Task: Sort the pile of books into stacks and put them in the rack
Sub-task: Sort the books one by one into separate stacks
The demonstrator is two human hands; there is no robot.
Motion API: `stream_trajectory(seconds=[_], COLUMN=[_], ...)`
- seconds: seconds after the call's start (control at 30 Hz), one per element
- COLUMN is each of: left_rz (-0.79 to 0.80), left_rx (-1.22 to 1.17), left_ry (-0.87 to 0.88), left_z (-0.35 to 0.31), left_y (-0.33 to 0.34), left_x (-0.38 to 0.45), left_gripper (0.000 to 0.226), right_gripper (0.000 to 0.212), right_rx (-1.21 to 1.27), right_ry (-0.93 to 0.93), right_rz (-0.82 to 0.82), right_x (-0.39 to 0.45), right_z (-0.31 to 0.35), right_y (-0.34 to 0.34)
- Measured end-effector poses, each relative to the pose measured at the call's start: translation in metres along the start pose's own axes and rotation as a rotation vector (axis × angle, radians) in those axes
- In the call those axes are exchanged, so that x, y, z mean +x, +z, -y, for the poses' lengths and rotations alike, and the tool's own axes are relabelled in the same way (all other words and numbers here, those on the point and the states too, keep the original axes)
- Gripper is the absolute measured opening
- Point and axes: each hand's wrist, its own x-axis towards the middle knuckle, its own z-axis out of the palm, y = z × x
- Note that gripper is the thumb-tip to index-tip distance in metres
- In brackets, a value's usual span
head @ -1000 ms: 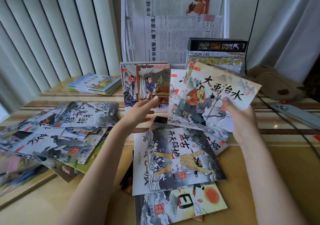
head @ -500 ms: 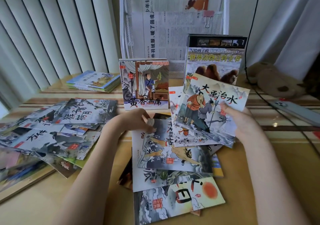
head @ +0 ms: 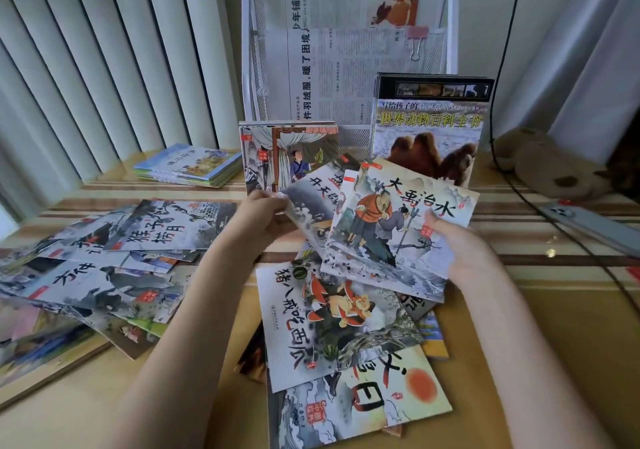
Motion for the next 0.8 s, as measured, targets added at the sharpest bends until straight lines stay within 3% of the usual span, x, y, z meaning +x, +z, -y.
stream_trajectory(seconds=[0.13, 0.3, 0.37, 0.5, 0.6, 0.7, 0.8], left_rz=[0.205, 0.269, 0.239, 0.04, 0.271, 0.454, 0.479], left_rx=[-0.118, -0.079, 0.195, 0.923, 1.069, 1.288, 1.455], left_ry=[-0.126, -0.223, -0.167, 0.219, 0.082, -0.028, -0.112], left_z=[0.011, 0.012, 0.014, 0.022, 0.013, 0.003, 0.003], left_y=[0.018, 0.015, 0.015, 0.014, 0.0, -0.012, -0.015], left_x=[-0.007, -0.006, -0.006, -0.005, -0.006, -0.01, -0.012], left_gripper=[0.026, 0.017, 0.024, 0.042, 0.031, 0.059, 0.071], right_gripper=[0.036, 0.034, 0.037, 0.029, 0.031, 0.038, 0.042], right_rx=[0.015, 0.055, 0.034, -0.078, -0.148, -0.187, -0.191], right_ry=[-0.04, -0.067, -0.047, -0.149, -0.165, -0.127, -0.109], right_rz=[0.003, 0.003, 0.026, -0.046, -0.138, -0.172, -0.178], right_x=[-0.003, -0.003, -0.005, -0.004, -0.001, 0.004, 0.005], right_z=[-0.008, -0.003, -0.001, -0.001, -0.001, -0.001, 0.001], right_y=[0.011, 0.006, 0.004, 0.001, -0.004, -0.012, -0.014])
